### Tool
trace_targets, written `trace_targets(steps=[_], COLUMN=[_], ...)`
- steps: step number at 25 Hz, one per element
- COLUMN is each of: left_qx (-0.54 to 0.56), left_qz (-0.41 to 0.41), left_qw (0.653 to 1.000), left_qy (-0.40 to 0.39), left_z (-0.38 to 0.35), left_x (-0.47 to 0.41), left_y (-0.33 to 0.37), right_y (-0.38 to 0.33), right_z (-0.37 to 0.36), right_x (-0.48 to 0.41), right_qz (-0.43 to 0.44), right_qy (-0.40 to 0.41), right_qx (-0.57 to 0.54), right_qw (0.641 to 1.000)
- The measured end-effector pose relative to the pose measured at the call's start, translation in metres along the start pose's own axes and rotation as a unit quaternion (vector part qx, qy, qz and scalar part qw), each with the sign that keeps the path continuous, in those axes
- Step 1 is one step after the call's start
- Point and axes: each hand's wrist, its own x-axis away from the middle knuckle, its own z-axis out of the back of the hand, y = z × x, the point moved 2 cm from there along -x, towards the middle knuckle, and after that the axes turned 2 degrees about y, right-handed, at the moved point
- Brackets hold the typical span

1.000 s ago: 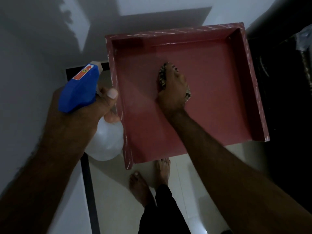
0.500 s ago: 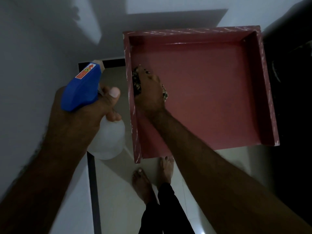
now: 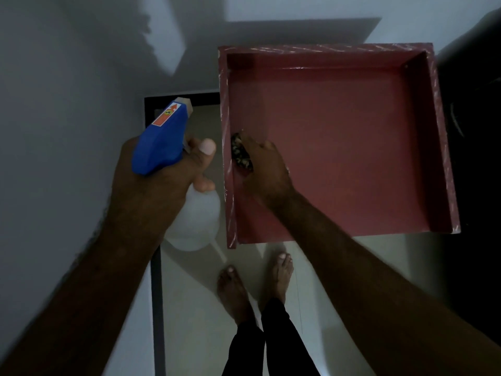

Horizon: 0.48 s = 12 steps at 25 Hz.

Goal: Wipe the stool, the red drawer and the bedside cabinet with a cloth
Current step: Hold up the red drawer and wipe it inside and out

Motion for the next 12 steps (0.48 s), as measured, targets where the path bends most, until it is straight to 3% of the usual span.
trace_targets(steps=[7,12], left_qx=[-0.034,-0.051], left_qz=[0.010,0.008], left_qw=[0.999,0.998], left_qy=[0.013,0.029], left_z=[-0.002,-0.004], left_x=[0.020,0.046], left_y=[-0.023,-0.039], right_y=[0.026,0.043], right_z=[-0.017,-0.010], right_x=[0.039,0.055], right_qz=[0.036,0.090], right_qy=[-0.013,-0.067], right_qx=[0.010,0.099], right_qw=[0.999,0.989])
